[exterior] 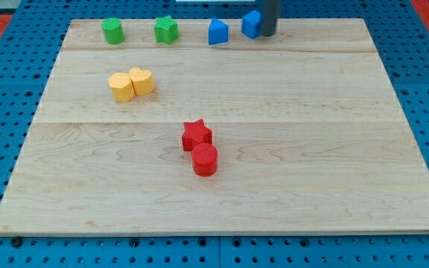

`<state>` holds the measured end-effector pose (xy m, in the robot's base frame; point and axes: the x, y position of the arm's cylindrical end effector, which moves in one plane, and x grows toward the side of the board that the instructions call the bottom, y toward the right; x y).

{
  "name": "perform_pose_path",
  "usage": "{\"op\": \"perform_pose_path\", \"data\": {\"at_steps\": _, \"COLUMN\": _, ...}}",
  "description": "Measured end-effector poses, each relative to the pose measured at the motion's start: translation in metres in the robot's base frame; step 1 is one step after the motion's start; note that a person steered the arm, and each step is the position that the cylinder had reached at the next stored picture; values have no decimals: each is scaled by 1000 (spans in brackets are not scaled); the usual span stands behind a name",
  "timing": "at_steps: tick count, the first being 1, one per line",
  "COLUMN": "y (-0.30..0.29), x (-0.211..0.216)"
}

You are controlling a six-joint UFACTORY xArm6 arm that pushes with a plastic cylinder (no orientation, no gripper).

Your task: Place the blue blocks diagonally to the top right of the red blocks

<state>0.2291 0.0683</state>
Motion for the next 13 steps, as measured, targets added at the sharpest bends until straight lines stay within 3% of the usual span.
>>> {"op": "perform_pose_path", "data": {"at_steps": 1, "y": 83, "x": 3}}
{"op": "perform_pose_path", "data": {"at_steps": 2, "y": 94, "x": -27}}
{"op": "perform_pose_path", "data": {"at_steps": 4, "y": -17, "x": -36}}
{"op": "perform_pose_path", "data": {"at_steps": 5, "y": -52, "x": -16}}
{"op": "perform_pose_path", "data": {"at_steps": 6, "y": -55, "x": 38}}
{"op": "perform_pose_path", "data": {"at_steps": 7, "y": -28, "x": 34}}
{"op": "perform_pose_path", "data": {"at_steps": 8, "y": -12, "x": -22}}
{"op": "perform_pose_path", "data": {"at_steps": 9, "y": -83, "x": -34}}
{"op": "perform_pose_path", "data": {"at_steps": 10, "y": -112, "x": -8}}
{"op": "perform_pose_path", "data": {"at_steps": 12, "y": -80, "x": 69}}
{"op": "perform_pose_path", "data": {"at_steps": 13, "y": -68, "x": 19}}
